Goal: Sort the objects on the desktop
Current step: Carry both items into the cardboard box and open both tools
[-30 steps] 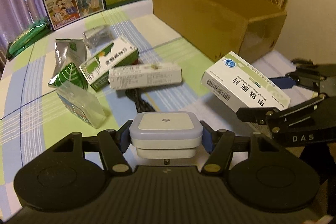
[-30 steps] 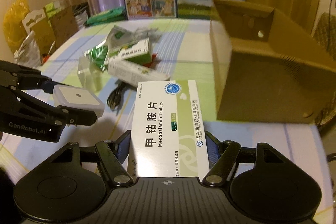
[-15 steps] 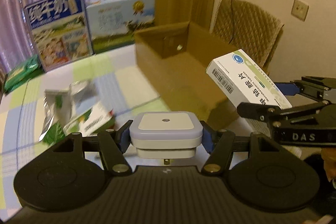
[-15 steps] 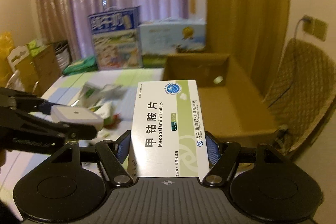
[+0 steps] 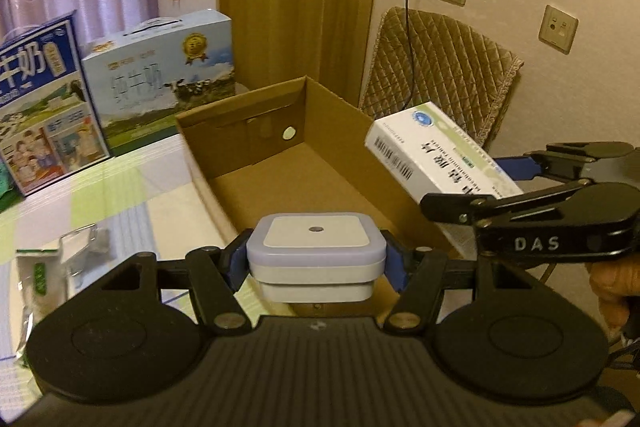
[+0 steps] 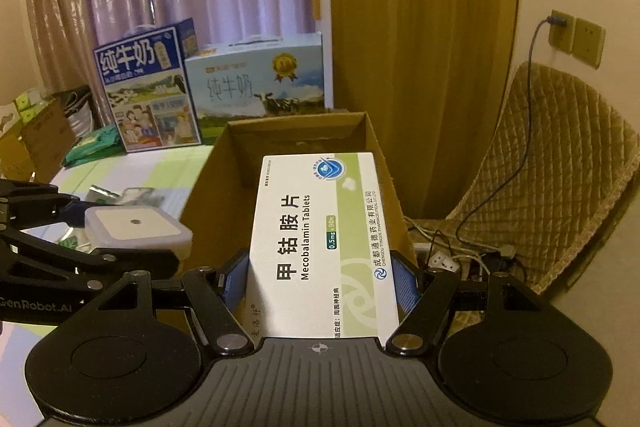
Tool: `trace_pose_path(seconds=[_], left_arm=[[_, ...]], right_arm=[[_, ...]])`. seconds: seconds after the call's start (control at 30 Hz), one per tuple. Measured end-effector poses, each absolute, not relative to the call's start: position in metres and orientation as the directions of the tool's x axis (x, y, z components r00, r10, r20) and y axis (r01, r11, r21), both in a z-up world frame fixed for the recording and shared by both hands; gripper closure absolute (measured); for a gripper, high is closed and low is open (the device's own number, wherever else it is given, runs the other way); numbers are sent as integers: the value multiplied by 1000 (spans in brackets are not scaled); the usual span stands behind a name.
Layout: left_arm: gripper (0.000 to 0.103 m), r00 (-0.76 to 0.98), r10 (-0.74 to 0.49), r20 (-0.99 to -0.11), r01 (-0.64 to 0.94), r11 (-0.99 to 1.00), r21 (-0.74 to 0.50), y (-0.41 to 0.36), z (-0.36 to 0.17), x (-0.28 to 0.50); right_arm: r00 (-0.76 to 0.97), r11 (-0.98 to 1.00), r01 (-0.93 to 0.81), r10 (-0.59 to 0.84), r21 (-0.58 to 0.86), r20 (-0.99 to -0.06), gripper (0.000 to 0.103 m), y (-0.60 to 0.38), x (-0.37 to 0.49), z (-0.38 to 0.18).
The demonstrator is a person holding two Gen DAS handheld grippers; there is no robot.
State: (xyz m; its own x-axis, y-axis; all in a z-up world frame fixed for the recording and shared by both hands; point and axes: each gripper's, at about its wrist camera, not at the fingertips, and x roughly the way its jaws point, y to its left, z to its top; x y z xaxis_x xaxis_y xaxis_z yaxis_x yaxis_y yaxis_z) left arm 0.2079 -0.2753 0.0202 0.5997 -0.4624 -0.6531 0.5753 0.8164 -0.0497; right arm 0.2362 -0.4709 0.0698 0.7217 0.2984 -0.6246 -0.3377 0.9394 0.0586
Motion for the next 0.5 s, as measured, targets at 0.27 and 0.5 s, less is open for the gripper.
trace_pose_path(seconds=[0.27,0.5], left_arm=[[42,568,-463,-681,600,799,-43,-292,-2,230],[41,576,-461,-675,611,791,-19,-295,-4,237]], right_arm=[[711,944,-320,294,79,-638,35,-472,264,54],[704,943,-319,300,91,-643,35,-472,269,48]])
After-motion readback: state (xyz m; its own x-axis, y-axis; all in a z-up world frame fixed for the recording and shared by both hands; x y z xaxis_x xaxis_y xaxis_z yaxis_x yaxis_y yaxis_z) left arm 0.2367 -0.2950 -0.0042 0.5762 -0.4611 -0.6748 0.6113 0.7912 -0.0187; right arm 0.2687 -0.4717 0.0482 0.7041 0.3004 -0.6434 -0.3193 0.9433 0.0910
